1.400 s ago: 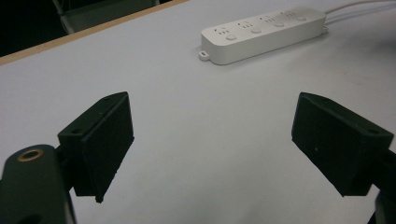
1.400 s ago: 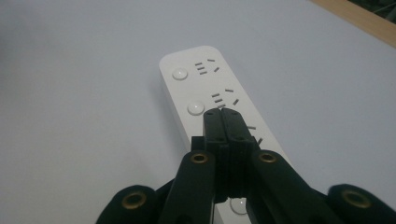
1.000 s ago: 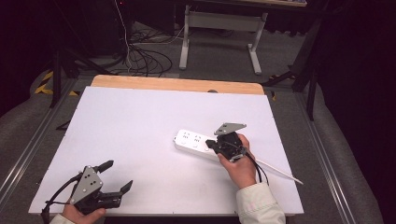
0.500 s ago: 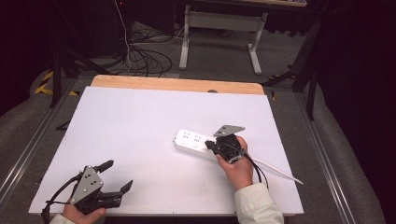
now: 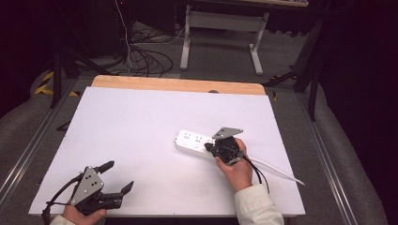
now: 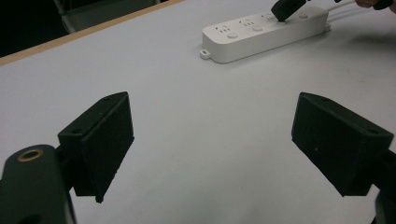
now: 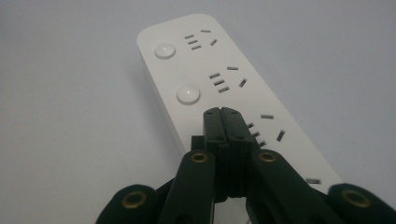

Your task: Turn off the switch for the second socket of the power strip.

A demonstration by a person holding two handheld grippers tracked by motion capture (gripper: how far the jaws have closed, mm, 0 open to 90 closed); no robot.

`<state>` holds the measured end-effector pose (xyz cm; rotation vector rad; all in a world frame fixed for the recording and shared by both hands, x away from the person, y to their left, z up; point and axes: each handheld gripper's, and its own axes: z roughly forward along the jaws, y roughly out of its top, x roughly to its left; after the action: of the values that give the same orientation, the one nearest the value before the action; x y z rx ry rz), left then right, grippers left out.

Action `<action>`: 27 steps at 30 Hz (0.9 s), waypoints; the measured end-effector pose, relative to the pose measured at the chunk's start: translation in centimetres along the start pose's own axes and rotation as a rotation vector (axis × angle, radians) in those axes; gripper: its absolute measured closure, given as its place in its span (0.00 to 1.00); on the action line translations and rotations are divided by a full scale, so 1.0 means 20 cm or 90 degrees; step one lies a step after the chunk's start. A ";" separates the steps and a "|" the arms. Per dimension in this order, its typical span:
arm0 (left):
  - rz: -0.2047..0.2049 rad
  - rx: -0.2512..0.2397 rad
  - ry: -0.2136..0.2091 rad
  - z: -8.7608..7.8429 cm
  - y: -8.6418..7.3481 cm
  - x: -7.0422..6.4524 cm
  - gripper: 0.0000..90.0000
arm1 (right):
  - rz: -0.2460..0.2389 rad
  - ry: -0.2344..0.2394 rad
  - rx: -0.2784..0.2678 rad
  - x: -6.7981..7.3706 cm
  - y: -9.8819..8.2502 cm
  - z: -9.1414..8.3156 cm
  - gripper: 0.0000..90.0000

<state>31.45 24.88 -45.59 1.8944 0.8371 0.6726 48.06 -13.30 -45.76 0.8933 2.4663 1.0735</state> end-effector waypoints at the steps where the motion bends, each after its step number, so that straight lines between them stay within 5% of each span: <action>1: 0.000 0.000 0.000 0.00 0.00 0.00 0.15 | -0.001 -0.001 0.000 0.00 0.00 0.00 1.00; 27: 0.002 0.001 0.002 0.00 0.00 0.00 0.15 | -0.007 -0.028 -0.003 0.03 -0.02 0.01 1.00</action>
<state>31.40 24.86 -45.57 1.8966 0.8363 0.6776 47.64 -13.04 -46.23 0.8906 2.4299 1.0441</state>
